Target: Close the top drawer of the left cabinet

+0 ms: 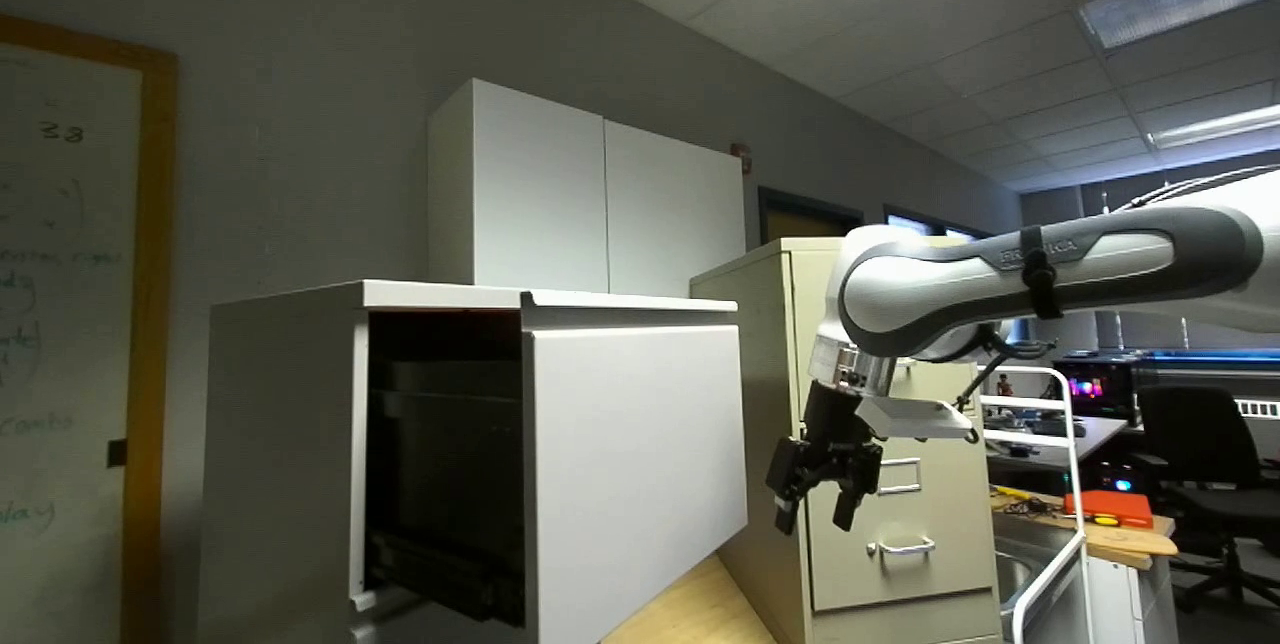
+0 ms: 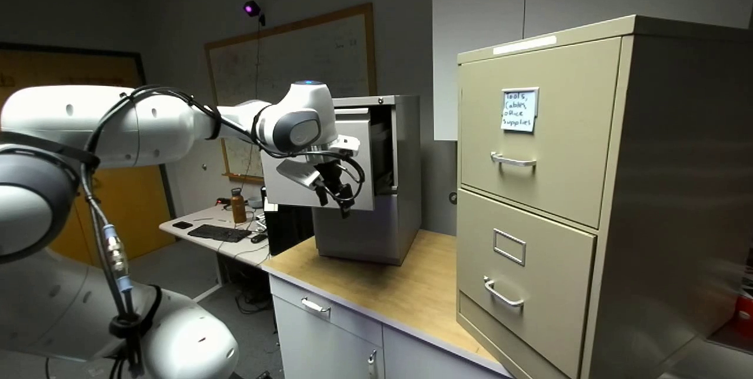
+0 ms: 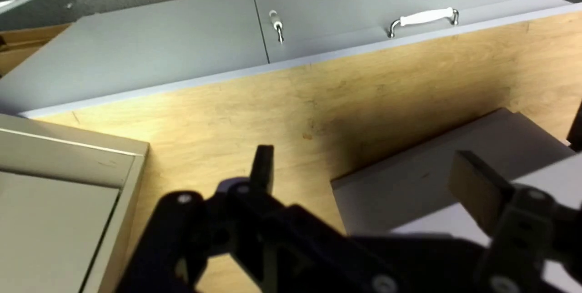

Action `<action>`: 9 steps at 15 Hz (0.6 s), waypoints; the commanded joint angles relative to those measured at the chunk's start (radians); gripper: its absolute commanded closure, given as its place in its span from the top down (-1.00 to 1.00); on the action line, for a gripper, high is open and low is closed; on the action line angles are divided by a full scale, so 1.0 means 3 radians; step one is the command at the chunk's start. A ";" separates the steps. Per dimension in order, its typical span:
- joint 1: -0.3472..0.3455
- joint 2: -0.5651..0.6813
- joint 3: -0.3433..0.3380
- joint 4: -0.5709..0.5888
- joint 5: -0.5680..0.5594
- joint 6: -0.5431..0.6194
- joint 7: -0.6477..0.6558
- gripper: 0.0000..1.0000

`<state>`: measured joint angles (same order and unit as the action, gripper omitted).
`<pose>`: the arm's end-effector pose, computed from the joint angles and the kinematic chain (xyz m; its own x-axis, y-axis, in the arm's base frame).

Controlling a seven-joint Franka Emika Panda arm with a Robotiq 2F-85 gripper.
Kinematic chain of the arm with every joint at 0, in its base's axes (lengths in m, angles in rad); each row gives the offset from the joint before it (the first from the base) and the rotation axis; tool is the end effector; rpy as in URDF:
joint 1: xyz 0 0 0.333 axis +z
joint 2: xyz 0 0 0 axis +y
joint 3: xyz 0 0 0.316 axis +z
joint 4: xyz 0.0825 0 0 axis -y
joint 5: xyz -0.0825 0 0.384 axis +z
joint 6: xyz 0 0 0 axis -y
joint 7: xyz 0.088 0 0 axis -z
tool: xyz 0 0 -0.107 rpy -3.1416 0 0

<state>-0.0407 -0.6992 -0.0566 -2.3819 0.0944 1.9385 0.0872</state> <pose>0.3615 -0.0332 0.5859 0.9486 -0.2095 0.2370 -0.1771 -0.9725 -0.1511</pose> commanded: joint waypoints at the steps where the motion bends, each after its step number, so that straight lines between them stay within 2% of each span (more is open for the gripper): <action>1: 0.0098 -0.0105 0.0097 0.0121 0.0126 0.0187 -0.0034 0.49; 6: 0.0284 -0.0147 0.0271 0.0282 0.0212 0.0532 -0.0012 -0.29; 9: 0.0352 -0.0127 0.0405 0.0323 0.0206 0.0905 0.0028 -0.73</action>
<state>0.0495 -0.7446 0.0347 -2.3125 0.1412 2.1403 0.0893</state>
